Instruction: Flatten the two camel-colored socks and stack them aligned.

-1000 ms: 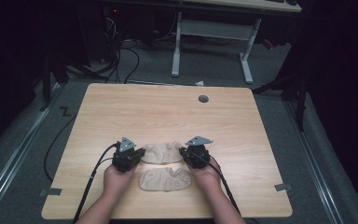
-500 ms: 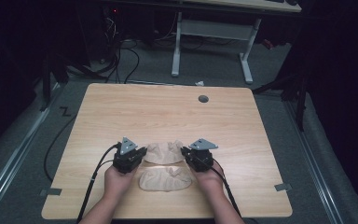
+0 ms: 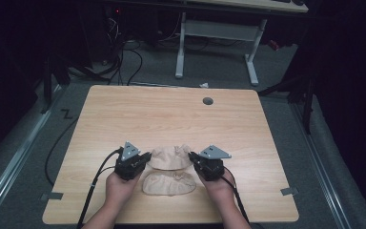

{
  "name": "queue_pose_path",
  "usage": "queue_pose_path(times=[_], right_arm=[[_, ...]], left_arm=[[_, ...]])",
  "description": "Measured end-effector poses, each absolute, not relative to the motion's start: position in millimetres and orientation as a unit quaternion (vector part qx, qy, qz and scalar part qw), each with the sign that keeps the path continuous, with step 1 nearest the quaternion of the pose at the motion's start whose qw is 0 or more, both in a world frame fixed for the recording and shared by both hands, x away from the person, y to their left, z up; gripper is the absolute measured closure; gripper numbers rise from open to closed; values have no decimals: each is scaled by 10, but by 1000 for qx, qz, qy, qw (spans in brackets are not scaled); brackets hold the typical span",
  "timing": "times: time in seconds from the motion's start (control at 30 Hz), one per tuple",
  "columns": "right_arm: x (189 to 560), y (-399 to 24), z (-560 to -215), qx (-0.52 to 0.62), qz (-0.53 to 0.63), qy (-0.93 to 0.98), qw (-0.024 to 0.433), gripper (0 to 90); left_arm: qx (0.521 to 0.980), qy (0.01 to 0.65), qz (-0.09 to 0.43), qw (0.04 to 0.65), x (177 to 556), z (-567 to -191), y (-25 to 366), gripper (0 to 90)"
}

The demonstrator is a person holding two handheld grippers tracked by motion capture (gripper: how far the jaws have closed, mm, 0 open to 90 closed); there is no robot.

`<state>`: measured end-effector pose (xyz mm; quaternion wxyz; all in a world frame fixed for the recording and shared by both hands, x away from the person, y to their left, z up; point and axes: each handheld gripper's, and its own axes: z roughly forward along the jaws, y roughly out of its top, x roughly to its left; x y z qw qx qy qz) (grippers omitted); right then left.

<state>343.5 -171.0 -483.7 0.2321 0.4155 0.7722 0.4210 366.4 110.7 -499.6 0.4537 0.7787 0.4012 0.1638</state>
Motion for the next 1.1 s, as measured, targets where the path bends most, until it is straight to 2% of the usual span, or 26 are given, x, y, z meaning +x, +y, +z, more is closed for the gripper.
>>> queue_pose_path(times=[0.37,0.8,1.1], right_arm=[[3141,-1737,-4817,393,426,778,240,865],[2861,-1750,-4978,390,416,791,222,865],[2847,-1733,-5074,388,410,797,216,865]], left_arm=[[785,390,158,456,3333,-4966,1143,870],[793,384,148,449,3000,-5020,1192,870],[795,396,129,441,2984,-5153,1222,870]])
